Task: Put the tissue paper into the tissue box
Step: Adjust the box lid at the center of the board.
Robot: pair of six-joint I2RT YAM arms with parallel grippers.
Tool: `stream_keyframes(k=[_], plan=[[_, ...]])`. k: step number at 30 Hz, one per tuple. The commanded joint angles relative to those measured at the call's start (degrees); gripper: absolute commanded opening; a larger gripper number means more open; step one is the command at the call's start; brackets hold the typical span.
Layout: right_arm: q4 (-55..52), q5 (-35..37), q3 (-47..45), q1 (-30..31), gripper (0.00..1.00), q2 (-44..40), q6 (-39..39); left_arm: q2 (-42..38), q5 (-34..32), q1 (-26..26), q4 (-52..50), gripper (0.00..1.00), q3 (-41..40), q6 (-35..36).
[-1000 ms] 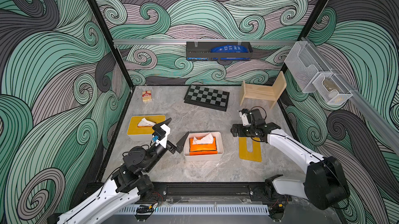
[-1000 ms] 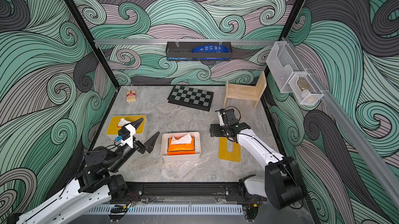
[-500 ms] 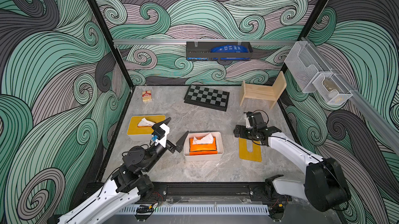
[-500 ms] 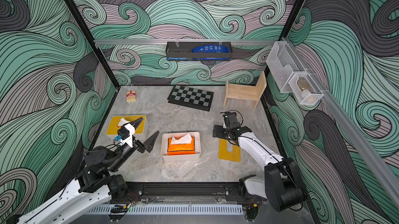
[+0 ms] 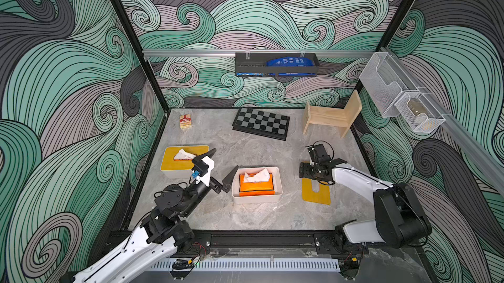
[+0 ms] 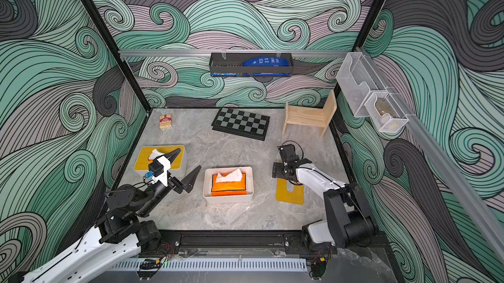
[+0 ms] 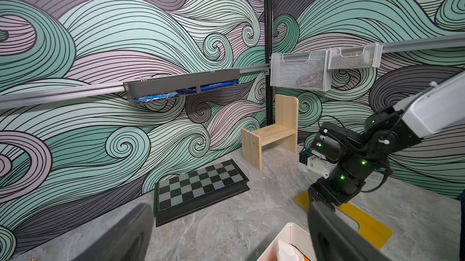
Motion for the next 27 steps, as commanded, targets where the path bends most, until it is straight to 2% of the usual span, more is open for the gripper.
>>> stream_keyframes(k=[1, 6, 22, 27], plan=[[-0.5, 2.1, 0.3, -0.2, 0.81, 0.9, -0.1, 0.1, 0.9, 0.6, 1.5, 0.99, 0.0, -0.9], [-0.5, 3.0, 0.6, 0.3, 0.74, 3.0, -0.2, 0.1, 1.3, 0.8, 1.6, 0.99, -0.1, -1.0], [-1.6, 5.2, 3.0, 4.2, 0.68, 8.3, -0.5, 0.5, 2.3, 1.6, 1.9, 0.99, -0.1, -1.3], [-2.7, 6.9, 4.0, 5.0, 0.62, 10.2, -0.6, 0.4, 2.3, 1.7, 1.8, 0.99, -0.2, -1.3]])
